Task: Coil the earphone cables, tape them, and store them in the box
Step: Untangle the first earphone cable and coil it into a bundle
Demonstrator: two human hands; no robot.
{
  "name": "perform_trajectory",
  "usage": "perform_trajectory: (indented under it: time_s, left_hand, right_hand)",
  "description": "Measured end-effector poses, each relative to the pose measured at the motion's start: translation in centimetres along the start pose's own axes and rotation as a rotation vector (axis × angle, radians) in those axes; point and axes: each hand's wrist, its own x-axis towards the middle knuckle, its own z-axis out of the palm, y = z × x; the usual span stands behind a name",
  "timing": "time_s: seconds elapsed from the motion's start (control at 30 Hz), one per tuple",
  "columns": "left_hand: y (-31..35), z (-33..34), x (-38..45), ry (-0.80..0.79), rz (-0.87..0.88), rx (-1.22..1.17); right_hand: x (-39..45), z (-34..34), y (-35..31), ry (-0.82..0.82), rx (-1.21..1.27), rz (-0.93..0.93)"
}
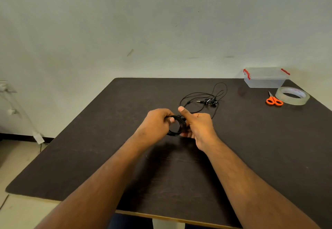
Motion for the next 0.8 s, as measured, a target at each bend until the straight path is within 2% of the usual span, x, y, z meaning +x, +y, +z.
perform_trajectory:
  time_s: [0.1,0.17,0.27,0.4,0.57,0.7,0.8]
  left_hand:
    - [0.3,-0.8,0.4,0.012,-0.031,0.029]
    - [0.5,-1.1,0.6,0.028,-0.038,0.05]
    - [0.9,-1.1,0.6,0.039,-0.032,0.071]
    - [1.1,-1.0,0.3,0.013,-0.004,0.062]
    - [0.7,-1.3,0.0,0.013,0.01,-0.016]
    - [0.8,-1.2,-0.2,0.003,0.025,-0.018]
    - [0.9,-1.3,0.0,-0.02,0.022,0.048]
  right_hand:
    - [-0.1,-0.6,0.0,0.106,-0.127,-0.15]
    - [-0.2,-1.1,-0.1,0.115,-0.135,-0.285]
    - [-0.7,-1.2,-0.2,0.04,-0.203,-0.445]
    - [-0.9,-0.8,0.3,-0.04,-0.456,-0.625]
    - [-0.6,-0.7,0.5,-0.125,-0.529,-0.635]
    - [-0.8,-0.3,0.8,-0.047,-0.572,-0.658]
    - [-0.6,-0.6,0.5,-0.016,-0.698,-0.657]
